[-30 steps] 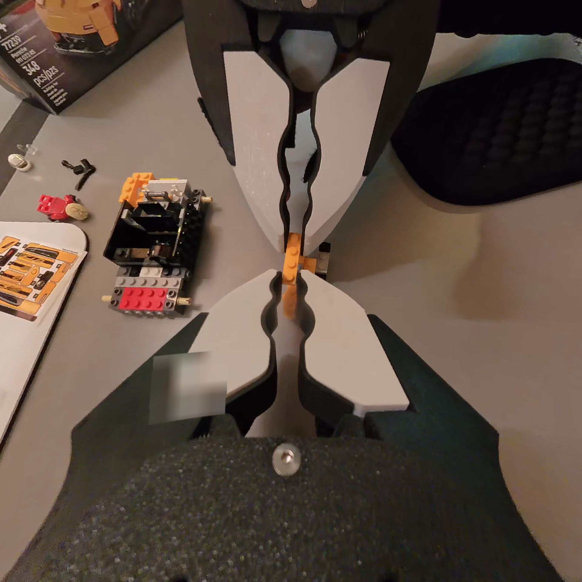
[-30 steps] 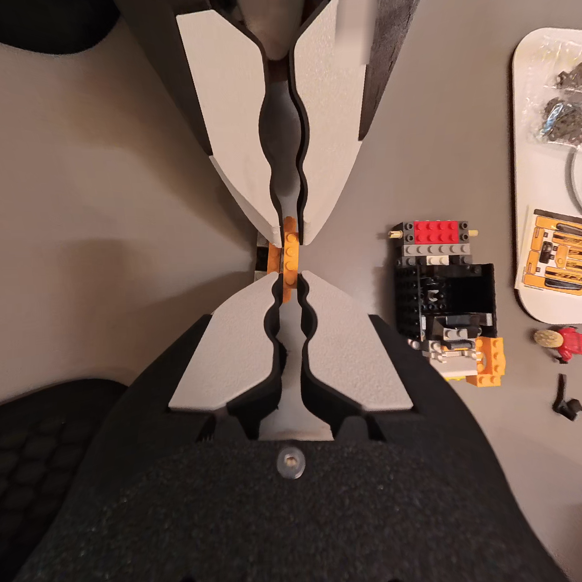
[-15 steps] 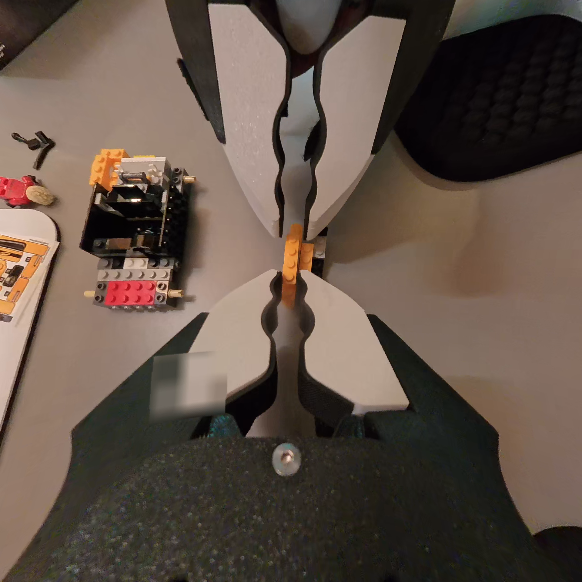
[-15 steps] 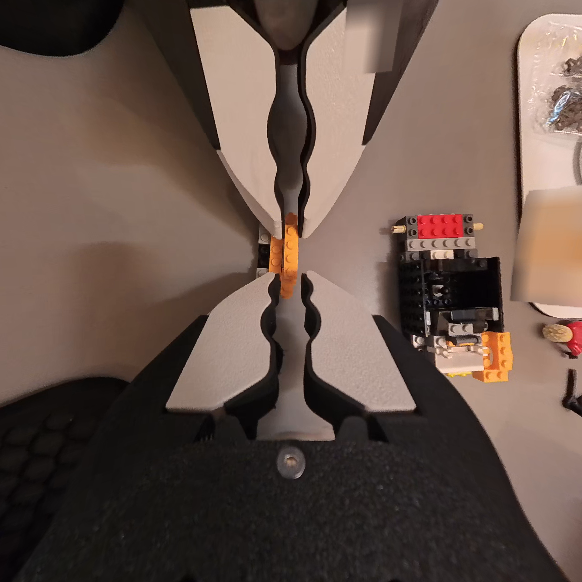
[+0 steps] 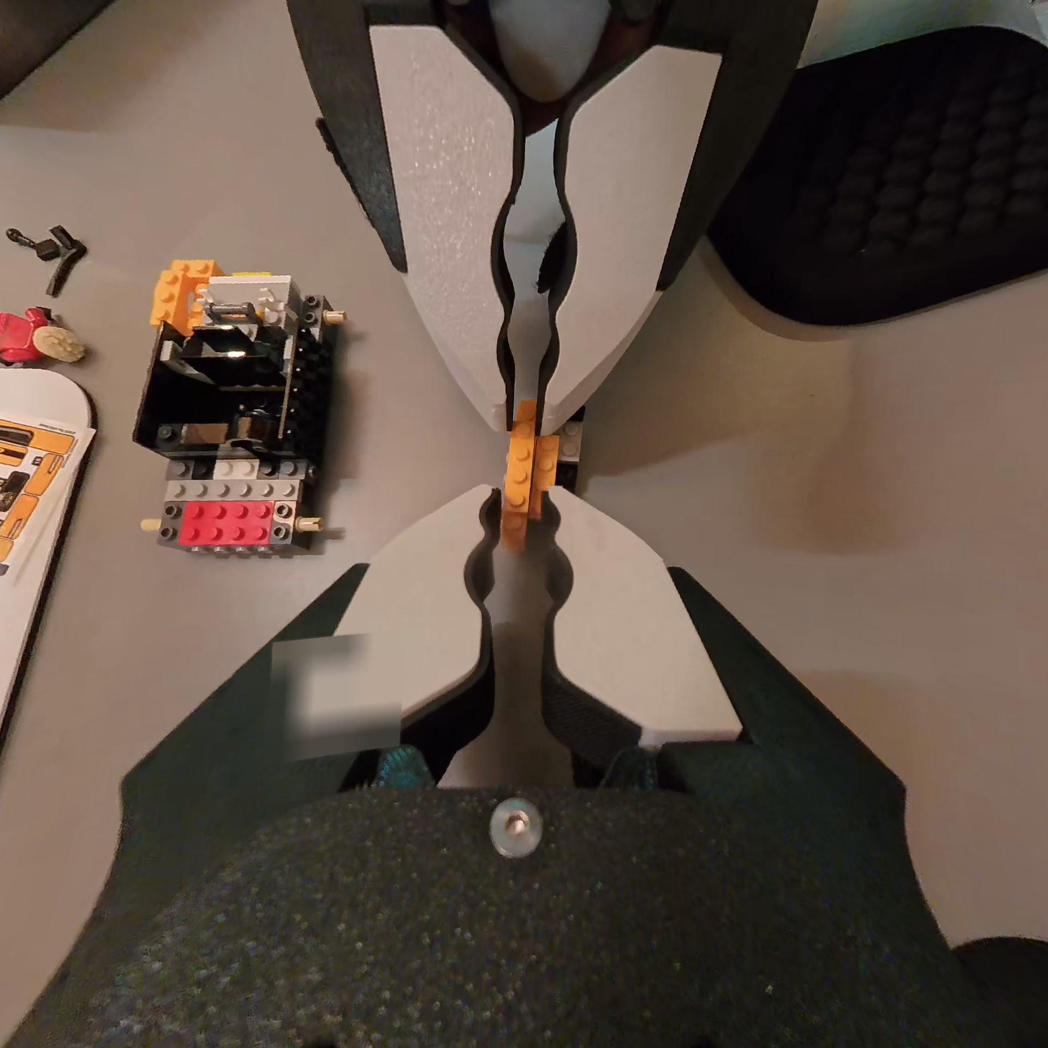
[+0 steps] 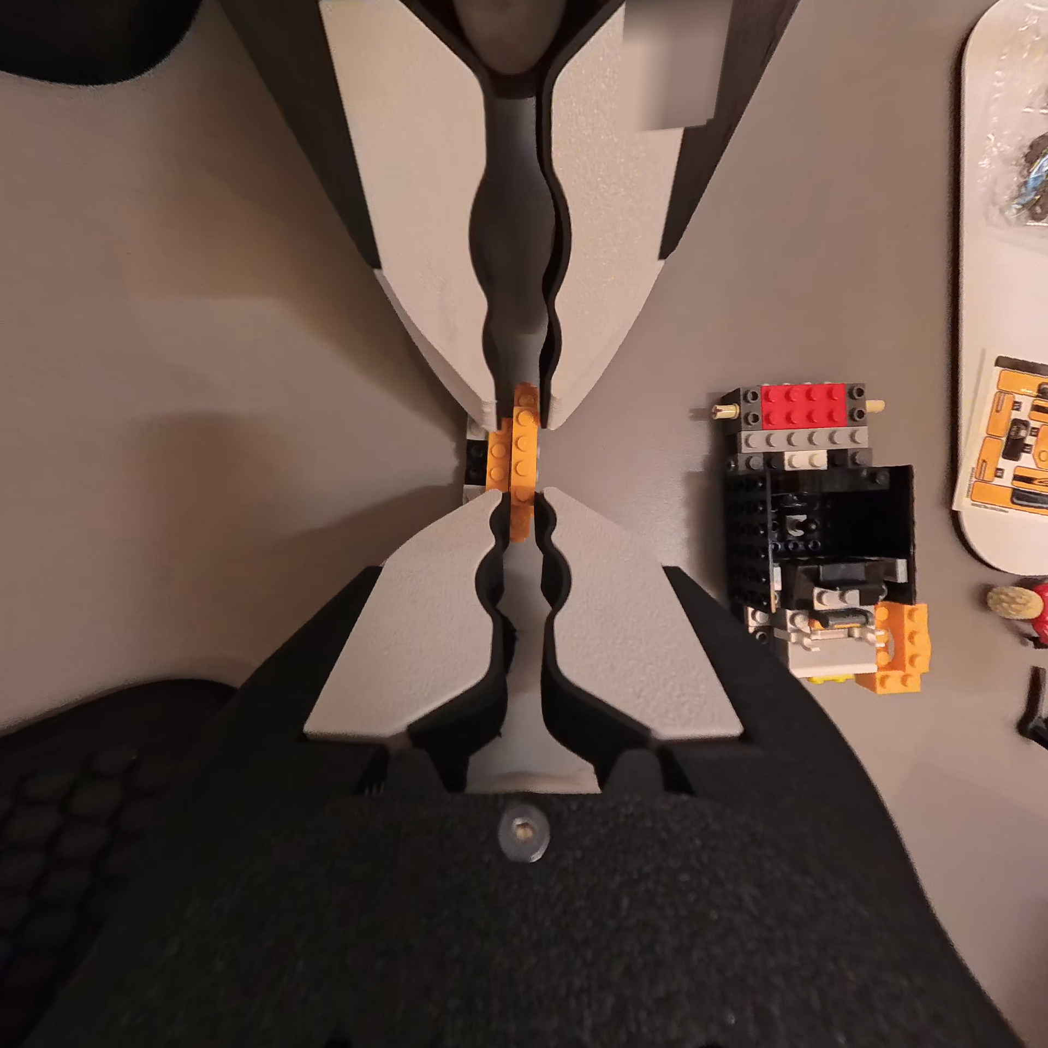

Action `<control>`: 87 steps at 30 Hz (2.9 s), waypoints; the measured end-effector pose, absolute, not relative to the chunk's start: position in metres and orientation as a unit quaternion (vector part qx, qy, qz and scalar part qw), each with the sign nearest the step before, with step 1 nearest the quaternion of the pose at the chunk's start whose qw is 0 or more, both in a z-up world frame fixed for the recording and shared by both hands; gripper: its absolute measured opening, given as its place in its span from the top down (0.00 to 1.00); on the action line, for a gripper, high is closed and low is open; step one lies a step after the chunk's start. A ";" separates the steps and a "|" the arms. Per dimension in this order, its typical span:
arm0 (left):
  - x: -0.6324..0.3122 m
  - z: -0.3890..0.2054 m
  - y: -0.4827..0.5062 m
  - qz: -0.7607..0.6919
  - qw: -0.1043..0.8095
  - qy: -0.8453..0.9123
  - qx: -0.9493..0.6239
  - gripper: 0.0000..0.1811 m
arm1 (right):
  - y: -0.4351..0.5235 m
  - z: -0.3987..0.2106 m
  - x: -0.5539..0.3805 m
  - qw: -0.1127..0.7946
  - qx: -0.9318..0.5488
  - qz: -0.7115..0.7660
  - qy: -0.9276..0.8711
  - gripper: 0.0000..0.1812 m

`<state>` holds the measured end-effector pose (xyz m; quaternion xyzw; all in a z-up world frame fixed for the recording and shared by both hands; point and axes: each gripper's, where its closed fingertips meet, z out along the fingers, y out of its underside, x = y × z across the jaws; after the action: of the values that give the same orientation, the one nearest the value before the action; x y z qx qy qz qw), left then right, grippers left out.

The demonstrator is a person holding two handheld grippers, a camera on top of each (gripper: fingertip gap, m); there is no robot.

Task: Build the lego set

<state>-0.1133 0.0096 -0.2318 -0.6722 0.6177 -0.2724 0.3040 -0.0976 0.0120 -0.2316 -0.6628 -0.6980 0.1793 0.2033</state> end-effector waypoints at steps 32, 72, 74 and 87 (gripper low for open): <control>-0.126 -0.243 0.002 -0.287 0.291 0.616 -0.674 0.82 | 0.019 -0.220 -0.096 0.203 -0.668 0.176 -0.694 0.95; -0.116 -0.252 -0.003 -0.269 0.302 0.617 -0.675 0.85 | 0.010 -0.229 -0.101 0.118 -0.679 0.150 -0.709 0.96; -0.116 -0.251 -0.003 -0.274 0.302 0.615 -0.675 0.83 | 0.008 -0.231 -0.101 0.110 -0.680 0.149 -0.709 0.96; -0.115 -0.246 -0.005 -0.304 0.302 0.604 -0.672 0.81 | 0.007 -0.232 -0.103 0.107 -0.677 0.151 -0.712 0.96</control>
<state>-0.1151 -0.0048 -0.2460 -0.6721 0.6036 -0.3042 0.3024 -0.1031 0.0065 -0.2322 -0.6770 -0.7124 0.1508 0.1072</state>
